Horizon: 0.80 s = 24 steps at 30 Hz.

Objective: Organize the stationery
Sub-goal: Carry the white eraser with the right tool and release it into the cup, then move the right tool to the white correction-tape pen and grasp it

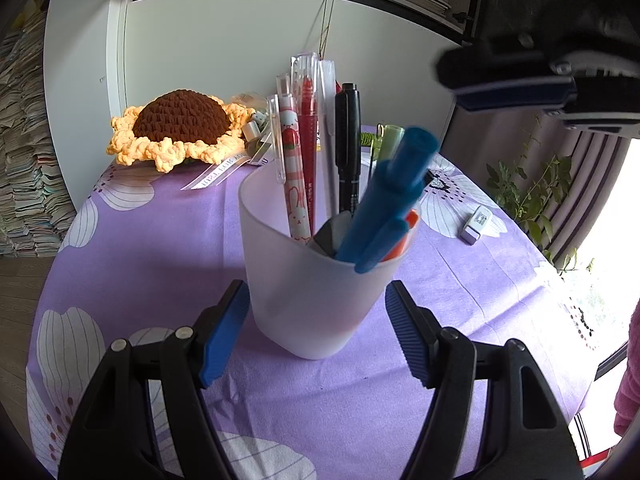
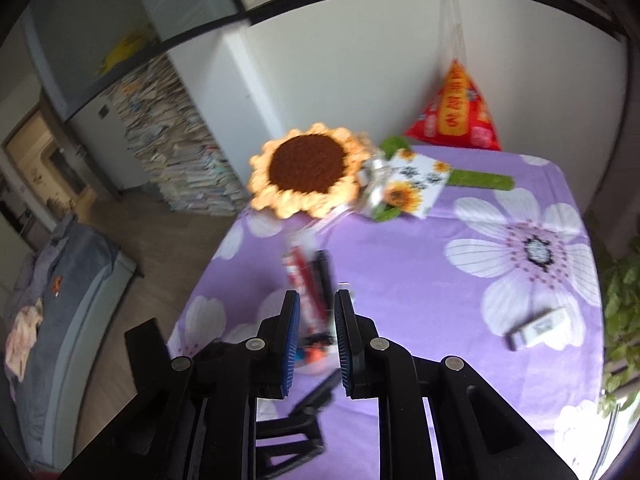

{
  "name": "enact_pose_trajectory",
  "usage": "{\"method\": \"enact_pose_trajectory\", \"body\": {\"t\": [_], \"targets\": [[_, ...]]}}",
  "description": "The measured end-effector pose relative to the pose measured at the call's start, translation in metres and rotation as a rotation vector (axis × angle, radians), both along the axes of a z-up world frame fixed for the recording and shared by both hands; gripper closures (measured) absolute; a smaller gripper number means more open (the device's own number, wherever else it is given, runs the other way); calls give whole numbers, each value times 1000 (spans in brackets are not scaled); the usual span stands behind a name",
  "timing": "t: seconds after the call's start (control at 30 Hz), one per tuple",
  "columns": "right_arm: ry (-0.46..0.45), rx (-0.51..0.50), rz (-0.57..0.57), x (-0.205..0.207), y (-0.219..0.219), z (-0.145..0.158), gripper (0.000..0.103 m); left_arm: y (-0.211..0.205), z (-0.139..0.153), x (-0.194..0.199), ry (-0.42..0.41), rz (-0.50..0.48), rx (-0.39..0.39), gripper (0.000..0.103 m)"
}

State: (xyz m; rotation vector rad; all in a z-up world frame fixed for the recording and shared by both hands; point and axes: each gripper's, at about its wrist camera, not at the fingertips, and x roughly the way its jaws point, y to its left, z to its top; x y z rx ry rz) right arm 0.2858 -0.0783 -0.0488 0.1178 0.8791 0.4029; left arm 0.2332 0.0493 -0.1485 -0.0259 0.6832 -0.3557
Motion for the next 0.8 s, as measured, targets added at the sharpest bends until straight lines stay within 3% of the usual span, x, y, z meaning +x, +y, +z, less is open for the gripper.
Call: {"method": "enact_pose_trajectory", "body": {"t": [0.17, 0.3, 0.37, 0.4, 0.5, 0.63, 0.8], "targets": [[8, -38, -167, 7, -48, -3, 86, 0, 0, 0, 0, 0, 0, 34], [107, -41, -375, 22, -101, -24, 86, 0, 0, 0, 0, 0, 0, 34], [166, -21, -453, 28, -124, -38, 82, 0, 0, 0, 0, 0, 0, 34], [206, 1, -490, 32, -137, -47, 74, 0, 0, 0, 0, 0, 0, 34], [312, 93, -570, 42, -164, -71, 61, 1, 0, 2, -3, -1, 0, 34], [395, 114, -663, 54, -184, -93, 60, 1, 0, 2, -3, -1, 0, 34], [470, 150, -696, 67, -195, -114, 61, 1, 0, 2, -3, -1, 0, 34]]}}
